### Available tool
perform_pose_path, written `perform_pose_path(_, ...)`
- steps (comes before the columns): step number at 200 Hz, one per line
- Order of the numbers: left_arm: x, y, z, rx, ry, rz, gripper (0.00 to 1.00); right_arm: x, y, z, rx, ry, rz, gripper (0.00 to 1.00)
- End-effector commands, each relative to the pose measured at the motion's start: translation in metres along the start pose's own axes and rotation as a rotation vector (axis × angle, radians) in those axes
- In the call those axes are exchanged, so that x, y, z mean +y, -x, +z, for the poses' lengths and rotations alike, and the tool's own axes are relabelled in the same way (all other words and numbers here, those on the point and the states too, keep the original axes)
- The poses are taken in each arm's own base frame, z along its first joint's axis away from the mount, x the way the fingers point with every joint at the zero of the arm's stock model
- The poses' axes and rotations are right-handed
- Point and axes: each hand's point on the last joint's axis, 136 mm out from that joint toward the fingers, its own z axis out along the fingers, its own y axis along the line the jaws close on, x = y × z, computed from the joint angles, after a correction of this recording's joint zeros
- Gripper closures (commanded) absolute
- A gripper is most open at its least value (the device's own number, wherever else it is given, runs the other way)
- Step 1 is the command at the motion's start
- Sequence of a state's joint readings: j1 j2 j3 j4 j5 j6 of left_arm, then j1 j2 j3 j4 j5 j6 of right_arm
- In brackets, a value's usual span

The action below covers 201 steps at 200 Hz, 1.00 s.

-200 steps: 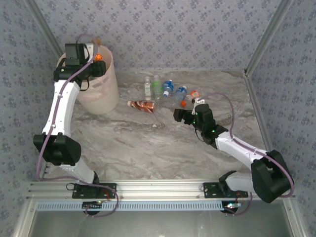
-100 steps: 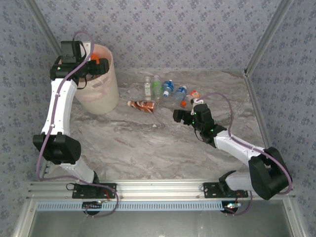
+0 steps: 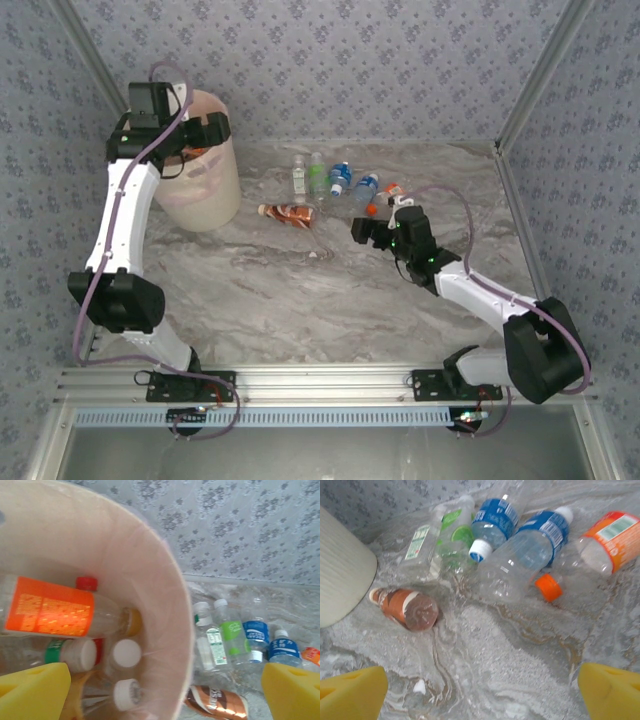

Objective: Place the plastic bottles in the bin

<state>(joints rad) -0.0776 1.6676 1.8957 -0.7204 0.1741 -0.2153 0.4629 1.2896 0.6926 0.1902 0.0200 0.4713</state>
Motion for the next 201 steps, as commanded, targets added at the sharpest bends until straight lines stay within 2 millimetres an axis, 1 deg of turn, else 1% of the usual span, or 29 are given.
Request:
perform_pose_path(1, -0.03, 0.007, -0.011, -0.067, -0.089, -0.061, 0.02, -0.007, 0.022, 0.002, -0.001, -0.025, 0.0, 0.0)
perform_pose_path(18, -0.049, 0.0, -0.017, -0.082, -0.16, -0.056, 0.02, -0.027, 0.027, 0.006, 0.044, -0.1, 0.024, 0.0)
perform_pose_path(33, -0.058, -0.006, -0.025, -0.093, -0.188, -0.057, 0.02, -0.049, 0.032, 0.01, 0.071, -0.182, 0.068, 0.0)
perform_pose_path(46, -0.062, -0.01, -0.032, -0.105, -0.224, -0.084, 0.02, -0.067, 0.034, 0.014, 0.101, -0.239, 0.123, 0.0)
perform_pose_path(59, -0.066, -0.016, -0.037, -0.109, -0.259, -0.107, 0.02, -0.081, 0.036, 0.022, 0.12, -0.276, 0.185, 0.0)
perform_pose_path(76, -0.069, -0.024, -0.044, -0.109, -0.286, -0.13, 0.02, -0.099, 0.037, 0.036, 0.122, -0.32, 0.278, 0.0)
perform_pose_path(91, -0.07, -0.033, -0.049, -0.112, -0.311, -0.14, 0.02, -0.114, 0.037, 0.049, 0.128, -0.35, 0.405, 0.0)
perform_pose_path(99, -0.072, -0.038, -0.051, -0.109, -0.327, -0.146, 0.02, -0.119, 0.04, 0.058, 0.131, -0.345, 0.454, 0.0)
perform_pose_path(102, -0.072, -0.04, -0.053, -0.109, -0.332, -0.147, 0.02, -0.122, 0.038, 0.062, 0.14, -0.348, 0.472, 0.0)
perform_pose_path(116, -0.074, -0.047, -0.058, -0.102, -0.351, -0.152, 0.02, -0.132, 0.044, 0.076, 0.137, -0.352, 0.531, 0.0)
perform_pose_path(119, -0.075, -0.048, -0.059, -0.1, -0.354, -0.15, 0.02, -0.135, 0.04, 0.079, 0.147, -0.36, 0.541, 0.0)
perform_pose_path(121, -0.075, -0.049, -0.06, -0.099, -0.355, -0.149, 0.02, -0.133, 0.049, 0.082, 0.131, -0.351, 0.546, 0.01)
perform_pose_path(125, -0.075, -0.051, -0.061, -0.096, -0.356, -0.146, 0.02, -0.135, 0.054, 0.086, 0.124, -0.35, 0.556, 0.01)
perform_pose_path(144, -0.072, -0.059, -0.066, -0.087, -0.341, -0.131, 0.02, -0.145, 0.061, 0.107, 0.124, -0.359, 0.586, 0.03)
perform_pose_path(164, -0.069, -0.065, -0.071, -0.087, -0.331, -0.124, 0.02, -0.148, 0.072, 0.129, 0.116, -0.347, 0.595, 0.05)
perform_pose_path(170, -0.069, -0.067, -0.072, -0.088, -0.331, -0.125, 0.02, -0.15, 0.074, 0.134, 0.112, -0.353, 0.603, 0.07)
perform_pose_path(189, -0.071, -0.07, -0.077, -0.088, -0.351, -0.131, 0.02, -0.162, 0.069, 0.152, 0.124, -0.397, 0.637, 0.12)
perform_pose_path(201, -0.075, -0.069, -0.081, -0.094, -0.373, -0.131, 0.02, -0.168, 0.064, 0.159, 0.14, -0.432, 0.647, 0.14)
